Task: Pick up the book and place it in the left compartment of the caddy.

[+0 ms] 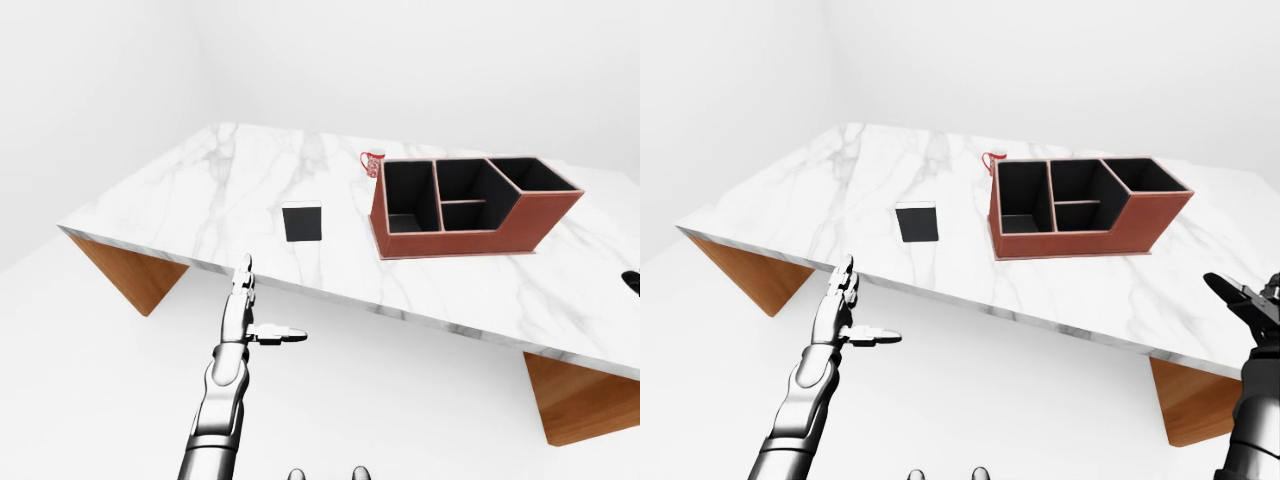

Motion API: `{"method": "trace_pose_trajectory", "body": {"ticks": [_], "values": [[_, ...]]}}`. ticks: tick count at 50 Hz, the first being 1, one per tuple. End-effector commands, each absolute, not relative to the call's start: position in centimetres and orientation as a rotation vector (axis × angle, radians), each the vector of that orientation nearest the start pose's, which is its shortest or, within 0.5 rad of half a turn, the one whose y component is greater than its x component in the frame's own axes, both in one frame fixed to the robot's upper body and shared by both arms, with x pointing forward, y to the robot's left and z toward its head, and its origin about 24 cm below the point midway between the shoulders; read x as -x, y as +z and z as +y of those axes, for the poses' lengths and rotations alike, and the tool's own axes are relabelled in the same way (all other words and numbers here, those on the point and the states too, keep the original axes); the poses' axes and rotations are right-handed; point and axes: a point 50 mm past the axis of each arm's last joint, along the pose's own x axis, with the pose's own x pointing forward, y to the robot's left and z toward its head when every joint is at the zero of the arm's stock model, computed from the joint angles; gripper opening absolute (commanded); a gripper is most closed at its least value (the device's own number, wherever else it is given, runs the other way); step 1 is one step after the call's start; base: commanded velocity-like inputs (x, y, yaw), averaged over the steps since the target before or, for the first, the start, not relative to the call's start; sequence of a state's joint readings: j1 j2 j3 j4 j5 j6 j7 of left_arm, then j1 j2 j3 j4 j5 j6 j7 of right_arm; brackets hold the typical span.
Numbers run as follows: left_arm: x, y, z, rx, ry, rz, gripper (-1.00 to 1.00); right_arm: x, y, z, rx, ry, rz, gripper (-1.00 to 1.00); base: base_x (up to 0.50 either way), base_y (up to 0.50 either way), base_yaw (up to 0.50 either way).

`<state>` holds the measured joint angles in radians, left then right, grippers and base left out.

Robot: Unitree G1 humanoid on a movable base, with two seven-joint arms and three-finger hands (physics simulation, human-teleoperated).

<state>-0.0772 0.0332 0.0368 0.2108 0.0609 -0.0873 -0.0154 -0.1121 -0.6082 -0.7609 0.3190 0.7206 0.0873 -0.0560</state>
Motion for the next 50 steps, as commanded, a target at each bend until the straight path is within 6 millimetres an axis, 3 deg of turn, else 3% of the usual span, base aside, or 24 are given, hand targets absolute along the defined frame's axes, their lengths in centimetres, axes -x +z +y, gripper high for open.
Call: {"method": "trace_pose_trajectory", "body": {"ticks": [1, 32, 50], "values": [[-26.6, 2.0, 15.9, -0.091, -0.004, 0.050, 1.00, -19.9, 12.3, -42.5, -0.301, -0.780, -0.225, 1.00, 0.00, 0.00, 0.00], [-26.5, 2.5, 15.9, -0.069, -0.008, 0.050, 1.00, -19.6, 12.3, -42.8, -0.317, -0.762, -0.236, 1.00, 0.00, 0.00, 0.00], [-27.2, 1.1, 16.3, -0.082, -0.010, 0.097, 1.00, -19.6, 12.6, -42.4, -0.310, -0.739, -0.254, 1.00, 0.00, 0.00, 0.00]]}}
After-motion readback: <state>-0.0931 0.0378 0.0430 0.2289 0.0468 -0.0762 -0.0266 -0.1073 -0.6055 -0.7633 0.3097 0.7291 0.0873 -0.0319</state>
